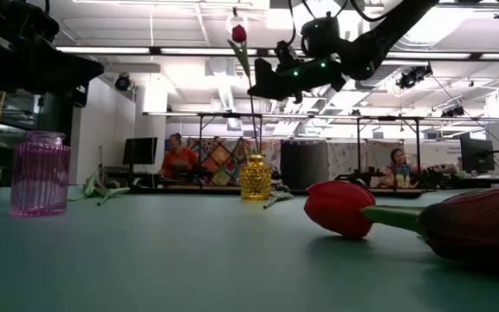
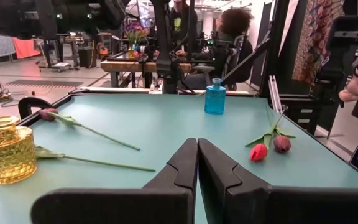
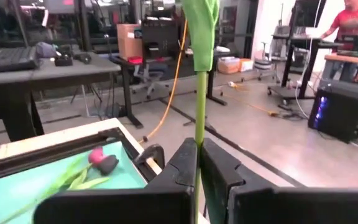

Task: Sort flowers into vase by color
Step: Put the top red tulip into the yellow vase, then put the right red tulip into the yellow vase

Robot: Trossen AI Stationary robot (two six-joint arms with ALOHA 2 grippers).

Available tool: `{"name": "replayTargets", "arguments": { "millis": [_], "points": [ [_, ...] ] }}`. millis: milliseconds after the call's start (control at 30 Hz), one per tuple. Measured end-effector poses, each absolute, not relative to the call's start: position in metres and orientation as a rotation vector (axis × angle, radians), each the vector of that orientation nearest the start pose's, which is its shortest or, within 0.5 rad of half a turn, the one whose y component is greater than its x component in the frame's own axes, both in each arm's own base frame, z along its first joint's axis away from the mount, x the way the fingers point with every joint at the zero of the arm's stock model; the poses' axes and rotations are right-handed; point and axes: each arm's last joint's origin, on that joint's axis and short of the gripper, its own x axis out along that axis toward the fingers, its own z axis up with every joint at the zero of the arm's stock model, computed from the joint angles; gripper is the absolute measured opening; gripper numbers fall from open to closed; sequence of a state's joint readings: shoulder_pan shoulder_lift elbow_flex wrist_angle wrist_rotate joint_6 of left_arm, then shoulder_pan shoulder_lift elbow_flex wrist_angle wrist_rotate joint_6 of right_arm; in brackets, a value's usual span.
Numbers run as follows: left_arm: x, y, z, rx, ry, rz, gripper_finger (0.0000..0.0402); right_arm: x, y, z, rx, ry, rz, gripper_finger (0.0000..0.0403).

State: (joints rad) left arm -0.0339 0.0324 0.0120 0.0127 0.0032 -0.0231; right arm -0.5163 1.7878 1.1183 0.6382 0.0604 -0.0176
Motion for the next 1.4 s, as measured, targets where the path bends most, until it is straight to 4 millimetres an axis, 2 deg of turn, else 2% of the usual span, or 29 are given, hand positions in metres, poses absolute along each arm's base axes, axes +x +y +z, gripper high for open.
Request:
{"name": "replayTargets", "arguments": {
  "millis": [433, 600, 833, 1067, 1200, 1400],
  "points": [
    [0.099, -0.003, 0.166, -0.023, 0.008, -0.037, 0.0, 0.35, -0.199, 0.249, 0.04, 0.072, -0.568, 0.0],
    [0.099, -0.003, 0.166, -0.023, 0.008, -0.037, 0.0, 0.354, -0.203, 0.235, 0.058, 0.094, -0.586, 0.0],
    [0.099, -0.003, 0.166, -0.023, 0.009, -0.037, 0.0, 0.358, -0.203, 0.216, 0.173, 0.149, -0.591, 0.0],
    [0.099, -0.003, 0.166, -0.023, 0.008, -0.037, 0.0, 0.353, -0.2, 0.223, 0.227, 0.181, -0.598, 0.0003],
    [0.099, -0.003, 0.166, -0.023, 0.008, -0.037, 0.0, 0.348, -0.197, 0.228, 0.235, 0.226, -0.593, 0.0037],
    [0.099, -0.003, 0.166, -0.023, 0.008, -0.037, 0.0, 0.341, -0.191, 0.234, 0.299, 0.284, -0.568, 0.0146]
  ]
}}
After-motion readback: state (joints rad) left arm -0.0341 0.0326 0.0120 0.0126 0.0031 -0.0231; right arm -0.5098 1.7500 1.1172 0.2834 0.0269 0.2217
